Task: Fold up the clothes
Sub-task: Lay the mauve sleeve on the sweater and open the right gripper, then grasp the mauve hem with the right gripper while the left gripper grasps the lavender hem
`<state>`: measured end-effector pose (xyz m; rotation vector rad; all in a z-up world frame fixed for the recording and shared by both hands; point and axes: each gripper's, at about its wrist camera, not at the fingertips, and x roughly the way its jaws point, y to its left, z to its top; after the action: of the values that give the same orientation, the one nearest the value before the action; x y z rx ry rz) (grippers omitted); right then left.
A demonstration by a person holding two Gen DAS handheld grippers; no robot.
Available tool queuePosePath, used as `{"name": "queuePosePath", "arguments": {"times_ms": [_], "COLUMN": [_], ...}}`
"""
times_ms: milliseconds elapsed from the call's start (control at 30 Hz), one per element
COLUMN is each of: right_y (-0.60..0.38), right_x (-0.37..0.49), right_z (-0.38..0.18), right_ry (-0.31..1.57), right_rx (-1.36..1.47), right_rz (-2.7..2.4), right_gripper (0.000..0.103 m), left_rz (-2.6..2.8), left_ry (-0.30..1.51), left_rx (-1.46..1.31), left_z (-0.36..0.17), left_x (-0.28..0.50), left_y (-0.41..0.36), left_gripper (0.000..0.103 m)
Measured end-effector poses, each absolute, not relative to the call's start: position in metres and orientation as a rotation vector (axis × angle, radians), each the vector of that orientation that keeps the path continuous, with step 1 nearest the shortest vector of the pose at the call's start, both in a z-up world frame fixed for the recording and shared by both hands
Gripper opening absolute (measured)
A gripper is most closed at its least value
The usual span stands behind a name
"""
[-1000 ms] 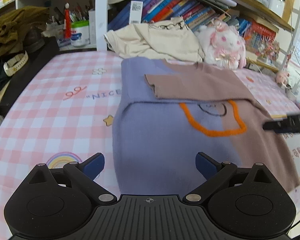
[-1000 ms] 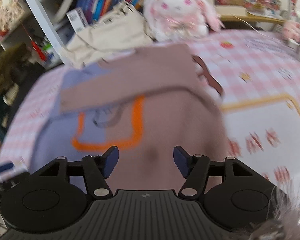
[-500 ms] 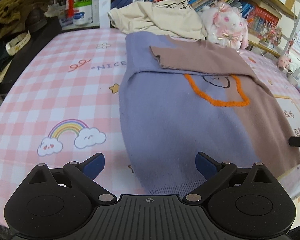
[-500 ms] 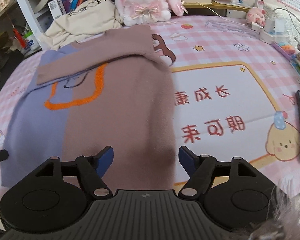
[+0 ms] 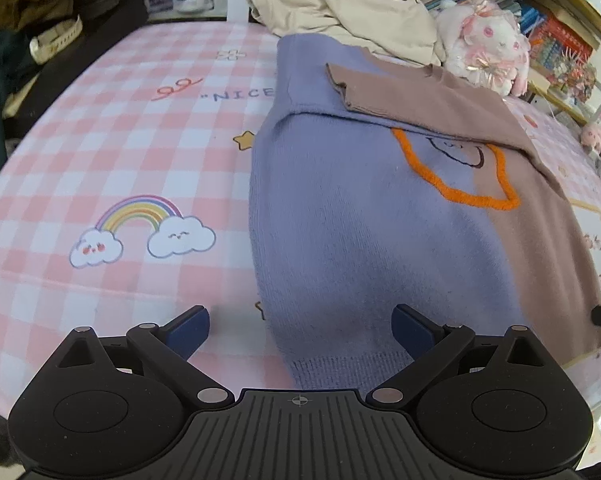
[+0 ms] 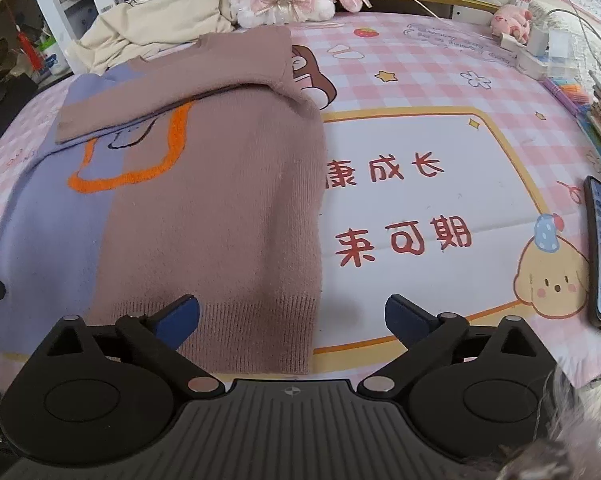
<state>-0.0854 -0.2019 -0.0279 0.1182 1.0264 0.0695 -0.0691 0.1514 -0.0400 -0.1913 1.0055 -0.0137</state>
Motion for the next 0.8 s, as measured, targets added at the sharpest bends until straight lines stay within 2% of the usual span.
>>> {"name": "queuePosePath", "arguments": {"times_ms": [233,333,400,500,567,600,667,733,767,800], "right_y": [-0.217,-0.223,-0.227,-0.228,-0.227,-0.227,-0.225,-0.224,-0.224,-0.224], "right_x": [-0.079,-0.077,-0.075,-0.072,-0.070,-0.069,-0.067,-0.064,-0.064,-0.064], "right_z": [-0.029,-0.029,-0.030,-0.030,-0.029,-0.029,-0.029,-0.029,-0.029,-0.029], "right_ry": [1.064,1.080,1.090,1.097,1.100,1.101,1.104,1.106,1.105,1.103], "right_rx": [0.228,0.276,0.308,0.313,0.301,0.295,0.284,0.272,0.273,0.275], "right_rz": [0.088,0.096,0.102,0.109,0.114,0.117,0.122,0.127,0.131,0.136], "right_gripper": [0.100,0.094,0.083,0.051,0.039,0.036,0.024,0.013,0.012,0.011], "left_rz": [0.030,0.043,0.039,0.022,0.022,0.024,0.032,0.038,0.042,0.046], "left_ry": [1.002,0.995,0.987,0.982,0.986,0.988,0.991,0.992,0.994,0.988], "left_rx": [-0.303,-0.320,-0.331,-0.344,-0.329,-0.325,-0.314,-0.297,-0.286,-0.276], "left_z": [-0.039,-0.038,-0.037,-0.036,-0.036,-0.036,-0.036,-0.036,-0.036,-0.035], "left_x": [-0.072,-0.074,-0.076,-0.078,-0.077,-0.077,-0.076,-0.077,-0.077,-0.077], "left_y": [0.164,0.166,0.166,0.163,0.160,0.159,0.157,0.155,0.154,0.153], "left_gripper": [0.096,0.090,0.078,0.066,0.049,0.037,0.033,0.022,0.011,0.005]}}
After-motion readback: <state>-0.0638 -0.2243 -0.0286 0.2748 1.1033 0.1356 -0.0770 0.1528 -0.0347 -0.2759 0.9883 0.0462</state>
